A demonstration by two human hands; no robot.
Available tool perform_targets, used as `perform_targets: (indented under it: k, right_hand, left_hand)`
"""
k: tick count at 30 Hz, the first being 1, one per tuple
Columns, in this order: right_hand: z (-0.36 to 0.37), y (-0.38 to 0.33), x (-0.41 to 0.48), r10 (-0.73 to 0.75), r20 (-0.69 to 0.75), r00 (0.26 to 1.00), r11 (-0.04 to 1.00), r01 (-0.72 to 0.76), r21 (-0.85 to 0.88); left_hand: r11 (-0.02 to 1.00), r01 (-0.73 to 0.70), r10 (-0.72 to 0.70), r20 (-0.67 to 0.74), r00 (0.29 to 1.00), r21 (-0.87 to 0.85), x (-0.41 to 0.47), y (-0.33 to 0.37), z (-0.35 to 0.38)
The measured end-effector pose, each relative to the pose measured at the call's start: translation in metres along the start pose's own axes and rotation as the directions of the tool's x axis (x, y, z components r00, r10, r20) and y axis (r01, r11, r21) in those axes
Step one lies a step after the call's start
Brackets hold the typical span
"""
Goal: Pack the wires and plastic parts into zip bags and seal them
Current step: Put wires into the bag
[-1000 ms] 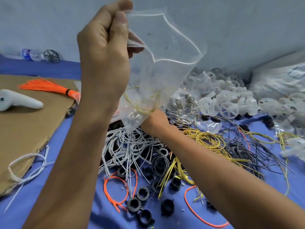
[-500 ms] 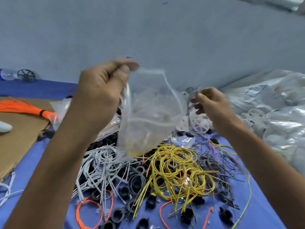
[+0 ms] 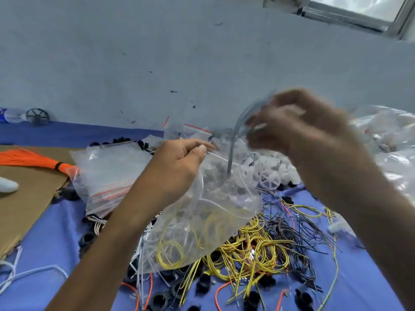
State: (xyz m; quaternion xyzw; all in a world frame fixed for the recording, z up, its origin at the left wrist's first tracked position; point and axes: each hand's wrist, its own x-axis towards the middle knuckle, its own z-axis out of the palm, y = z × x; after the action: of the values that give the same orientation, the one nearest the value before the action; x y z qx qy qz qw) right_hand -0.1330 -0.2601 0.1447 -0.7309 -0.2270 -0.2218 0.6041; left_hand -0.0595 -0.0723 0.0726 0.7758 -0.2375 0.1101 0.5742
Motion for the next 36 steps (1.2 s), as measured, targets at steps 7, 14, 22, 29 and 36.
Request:
perform_targets:
  k: [7,14,22,29,36]
  right_hand:
    - [-0.023,0.022,-0.006,0.056,0.156,0.986,0.842,0.038,-0.538]
    - [-0.077,0.055,-0.018,0.187,0.025,0.982,0.707,-0.117,-0.697]
    - [-0.131,0.100,-0.057,0.374,-0.049,0.926,0.467,-0.234,-0.853]
    - [-0.142,0.139,-0.083,0.615,0.016,0.789,0.281,-0.200,-0.939]
    - [-0.114,0.176,-0.097,0.671,-0.037,0.740,0.217,-0.244,-0.945]
  left_hand:
    - [0.999,0.032,-0.032,0.001,1.000,-0.018,0.005,-0.004,-0.006]
    - [0.991,-0.015,0.014,-0.010,1.000,-0.130,0.007,-0.008,-0.010]
    - [0.956,-0.098,0.028,-0.247,0.969,-0.275,0.016,-0.009,-0.015]
    - [0.970,-0.124,0.084,-0.192,0.978,-0.211,0.015,-0.006,-0.013]
    - [0.980,-0.124,0.092,-0.198,0.976,-0.157,0.016,-0.016,-0.013]
